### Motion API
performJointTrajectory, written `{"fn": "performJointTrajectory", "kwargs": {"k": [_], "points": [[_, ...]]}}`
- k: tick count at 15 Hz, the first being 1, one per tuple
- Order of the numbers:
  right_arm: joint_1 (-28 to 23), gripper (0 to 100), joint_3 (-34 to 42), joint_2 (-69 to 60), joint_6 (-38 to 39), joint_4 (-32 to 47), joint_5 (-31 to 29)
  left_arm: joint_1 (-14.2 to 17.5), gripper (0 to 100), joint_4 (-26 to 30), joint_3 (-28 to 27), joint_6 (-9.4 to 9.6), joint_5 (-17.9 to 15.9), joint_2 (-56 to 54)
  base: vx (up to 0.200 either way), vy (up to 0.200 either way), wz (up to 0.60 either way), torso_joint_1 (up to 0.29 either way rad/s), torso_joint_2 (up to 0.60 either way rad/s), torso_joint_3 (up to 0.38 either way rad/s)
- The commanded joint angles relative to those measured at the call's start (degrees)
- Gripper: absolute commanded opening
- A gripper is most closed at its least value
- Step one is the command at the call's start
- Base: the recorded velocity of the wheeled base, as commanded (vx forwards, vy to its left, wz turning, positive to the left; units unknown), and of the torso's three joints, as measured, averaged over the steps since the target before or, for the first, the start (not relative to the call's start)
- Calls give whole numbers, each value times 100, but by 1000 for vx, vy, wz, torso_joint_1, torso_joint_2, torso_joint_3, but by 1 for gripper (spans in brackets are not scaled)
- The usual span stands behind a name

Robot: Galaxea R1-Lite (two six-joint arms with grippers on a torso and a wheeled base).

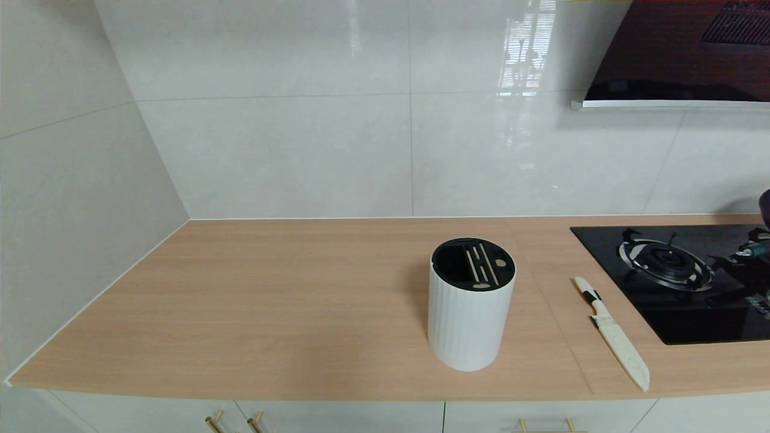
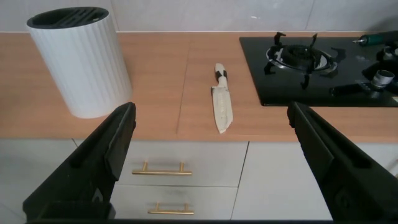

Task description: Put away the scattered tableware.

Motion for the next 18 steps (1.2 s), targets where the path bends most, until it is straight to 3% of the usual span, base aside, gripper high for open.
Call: {"fn": "performJointTrajectory", "kwargs": {"k": [1,3,16,17,18], "points": [[2,100,0,7,-1,-2,0,2,100,-2,0,0,4,0,0,0,-600,2,2,2],[2,100,0,7,-1,-2,0,2,100,-2,0,0,4,0,0,0,-600,-2,-2,2],[2,100,0,7,-98,-2,18,2,100,-2,0,0,4,0,0,0,0,0,0,0],[2,100,-97,60,-142,-37,53,2,100,-2,0,0,4,0,0,0,0,0,0,0],[11,100,-756,438,-63,-37,114,2,100,-2,0,0,4,0,0,0,0,0,0,0]]}}
